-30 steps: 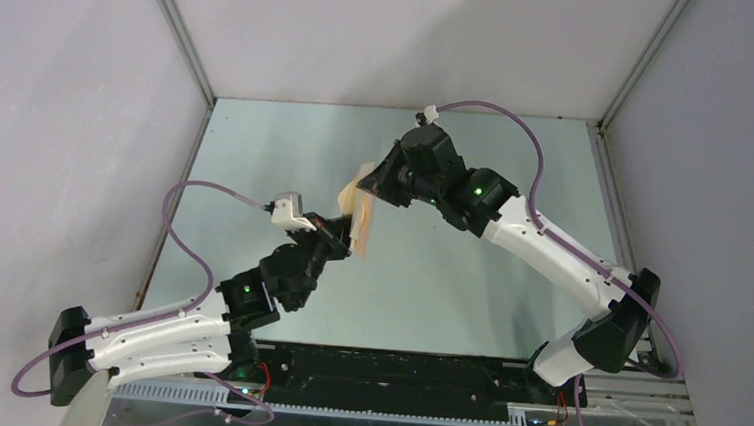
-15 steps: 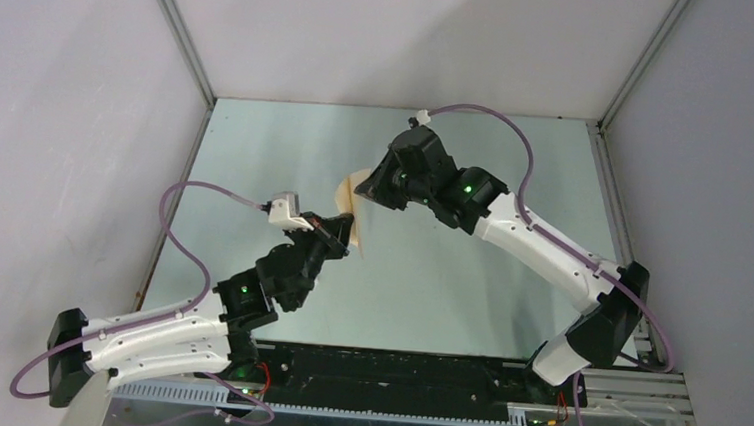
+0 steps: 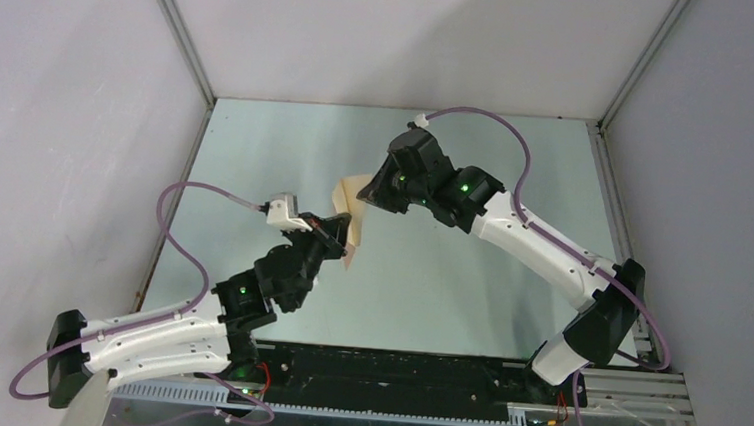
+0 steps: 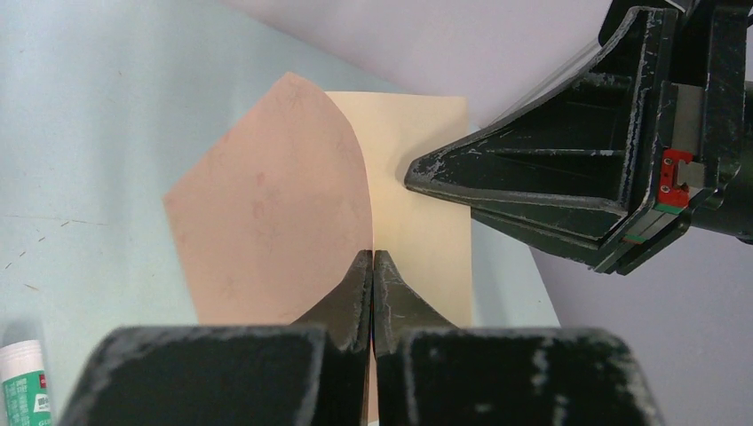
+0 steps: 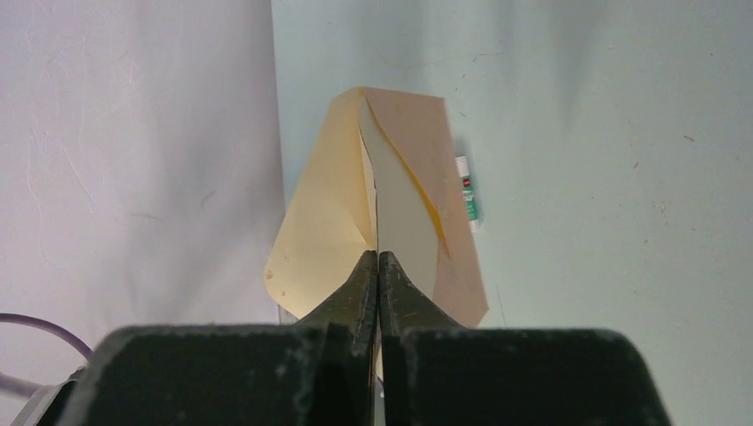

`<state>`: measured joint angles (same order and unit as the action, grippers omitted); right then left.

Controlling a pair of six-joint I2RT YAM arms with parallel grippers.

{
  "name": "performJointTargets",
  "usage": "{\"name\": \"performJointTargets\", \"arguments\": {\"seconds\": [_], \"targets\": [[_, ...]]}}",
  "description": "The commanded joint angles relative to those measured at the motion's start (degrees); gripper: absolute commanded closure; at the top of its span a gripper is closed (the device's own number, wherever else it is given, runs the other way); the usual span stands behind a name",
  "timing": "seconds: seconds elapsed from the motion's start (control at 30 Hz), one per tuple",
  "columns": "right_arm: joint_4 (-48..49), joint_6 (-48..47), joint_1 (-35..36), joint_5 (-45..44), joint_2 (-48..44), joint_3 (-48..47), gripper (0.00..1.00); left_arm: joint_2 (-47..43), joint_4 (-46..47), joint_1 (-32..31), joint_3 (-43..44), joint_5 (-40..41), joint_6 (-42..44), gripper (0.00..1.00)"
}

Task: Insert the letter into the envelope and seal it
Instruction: Place the letter in the envelope.

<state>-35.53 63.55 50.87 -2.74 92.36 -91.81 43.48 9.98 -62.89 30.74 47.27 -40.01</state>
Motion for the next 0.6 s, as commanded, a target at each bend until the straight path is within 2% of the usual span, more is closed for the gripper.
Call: {"name": "performJointTargets", "arguments": {"seconds": [0.0,0.23,0.57], "targets": [[-0.7,-2.0,0.1,0.3,-1.1,-1.1,1.0,-1.1,2.5,-0.4,-0.6,1.6,1.6,1.0],[-6.5,-6.4,1.0,1.1,3.6,-6.0,1.0,-1.4,3.4,-0.4,-0.6,1.3,2.9,1.0],[-8.7,-10.9,1.7,1.2,5.4,-9.9,1.0,-2.6,3.8,-0.4,-1.1,0.4,4.5,1.0]]}}
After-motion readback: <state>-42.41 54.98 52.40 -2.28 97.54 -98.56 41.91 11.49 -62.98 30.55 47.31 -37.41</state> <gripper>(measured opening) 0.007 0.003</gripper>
